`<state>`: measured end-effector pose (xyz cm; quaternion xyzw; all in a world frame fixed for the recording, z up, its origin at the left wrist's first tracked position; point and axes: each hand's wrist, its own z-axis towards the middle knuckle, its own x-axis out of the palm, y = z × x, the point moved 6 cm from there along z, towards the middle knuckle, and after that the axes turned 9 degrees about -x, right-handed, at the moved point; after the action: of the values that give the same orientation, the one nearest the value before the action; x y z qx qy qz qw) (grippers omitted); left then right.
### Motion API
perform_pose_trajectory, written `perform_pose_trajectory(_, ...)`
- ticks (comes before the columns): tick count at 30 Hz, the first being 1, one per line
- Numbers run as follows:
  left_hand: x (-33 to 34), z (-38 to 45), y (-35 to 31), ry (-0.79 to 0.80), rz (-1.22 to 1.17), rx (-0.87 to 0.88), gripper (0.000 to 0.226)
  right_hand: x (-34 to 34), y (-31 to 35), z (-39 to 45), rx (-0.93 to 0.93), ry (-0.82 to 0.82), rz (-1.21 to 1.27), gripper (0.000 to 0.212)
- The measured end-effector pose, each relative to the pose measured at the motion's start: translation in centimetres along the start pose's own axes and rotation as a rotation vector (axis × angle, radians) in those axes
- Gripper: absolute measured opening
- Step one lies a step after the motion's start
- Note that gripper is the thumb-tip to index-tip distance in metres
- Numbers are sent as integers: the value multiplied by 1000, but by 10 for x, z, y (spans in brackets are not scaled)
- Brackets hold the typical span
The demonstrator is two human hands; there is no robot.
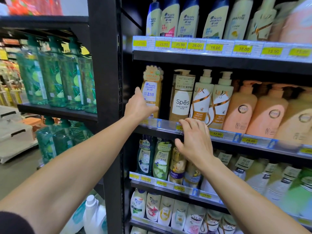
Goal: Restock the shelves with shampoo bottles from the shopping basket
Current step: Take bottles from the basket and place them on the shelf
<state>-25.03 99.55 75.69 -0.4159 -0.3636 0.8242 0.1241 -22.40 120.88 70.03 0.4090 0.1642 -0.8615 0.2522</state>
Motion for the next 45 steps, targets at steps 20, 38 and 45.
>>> perform_pose_trajectory(20, -53, -198, 56, 109, 381, 644, 82, -69, 97, -125, 106, 94, -43, 67)
perform_pose_trajectory(38, 32, -462, -33, 414, 326, 844, 78, -159, 12, -416, 363, 245, -61, 73)
perform_pose_trajectory(45, 125, -611, -94, 599, 270, 873, 75, -193, -82, -587, 485, 398, -88, 74)
